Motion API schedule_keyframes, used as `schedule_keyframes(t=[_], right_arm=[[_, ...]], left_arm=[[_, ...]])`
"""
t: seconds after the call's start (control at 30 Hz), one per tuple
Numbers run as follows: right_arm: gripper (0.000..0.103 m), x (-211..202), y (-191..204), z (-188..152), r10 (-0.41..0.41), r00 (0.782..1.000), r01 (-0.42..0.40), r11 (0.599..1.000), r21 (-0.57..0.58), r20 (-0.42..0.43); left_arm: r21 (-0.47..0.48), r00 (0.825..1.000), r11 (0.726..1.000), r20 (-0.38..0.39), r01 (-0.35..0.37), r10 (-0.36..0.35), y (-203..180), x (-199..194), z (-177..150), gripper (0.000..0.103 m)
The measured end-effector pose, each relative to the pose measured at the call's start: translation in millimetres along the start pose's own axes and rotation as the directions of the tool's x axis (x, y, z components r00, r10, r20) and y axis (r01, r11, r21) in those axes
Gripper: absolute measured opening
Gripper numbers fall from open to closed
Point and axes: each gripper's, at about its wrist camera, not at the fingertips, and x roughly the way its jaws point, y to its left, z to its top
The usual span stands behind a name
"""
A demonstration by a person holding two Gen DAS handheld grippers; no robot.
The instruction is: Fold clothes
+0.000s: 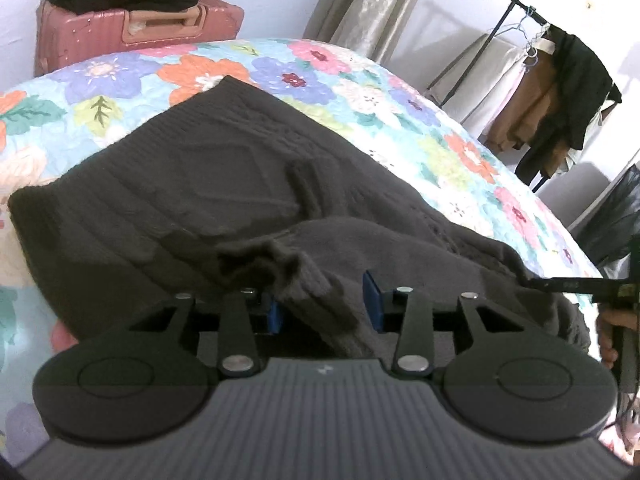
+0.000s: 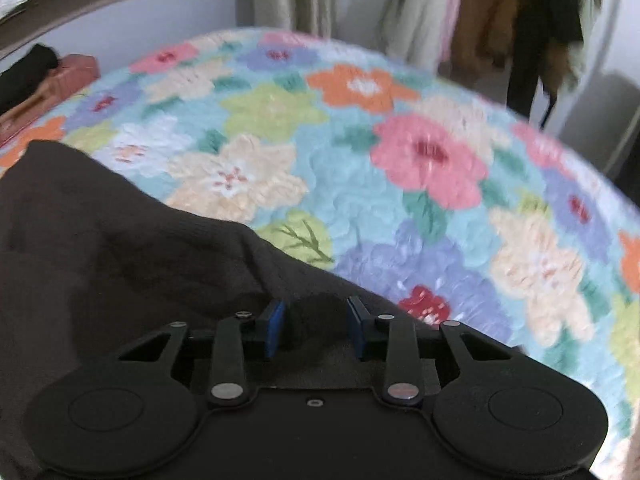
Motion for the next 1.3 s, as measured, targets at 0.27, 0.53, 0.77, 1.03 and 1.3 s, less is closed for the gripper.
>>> schedule_keyframes(t=[0.27, 0.53, 0.77, 1.03, 1.3], right_arm=[[0.014, 27, 24, -16, -0.126, 0.992, 0.124, 0.976, -0.18, 0.0], [0.011, 12, -3, 32, -0.17, 0.972, 0.178, 0.983, -0.035, 0.159], [0.0, 26, -18, 48, -0.25, 0.951, 0.243, 0.968, 0.057, 0.18], [0.032, -30, -15, -2, 0.137, 0.972, -0.173, 0.967, 0.186, 0.191], [0.056, -41, 2, -59, 0.182, 0.968, -0.221, 0.947, 0.235, 0.174]], left_arm=[[-0.046, 1.0, 0.999, -0.018, -0.007, 0.006, 20, 12, 0, 0.041], [0.001, 0.995, 0.996, -0.041, 0.088, -0.088, 13, 15, -3, 0.051], [0.17, 0.996, 0.982, 0.045, -0.085, 0.079, -8, 15, -10, 0.051], [0.229, 0.986, 0.961, -0.034, -0.153, 0.165, -16, 28, -11, 0.052], [0.129, 0.952, 0.947, -0.042, -0.294, 0.302, 10, 32, -7, 0.046]])
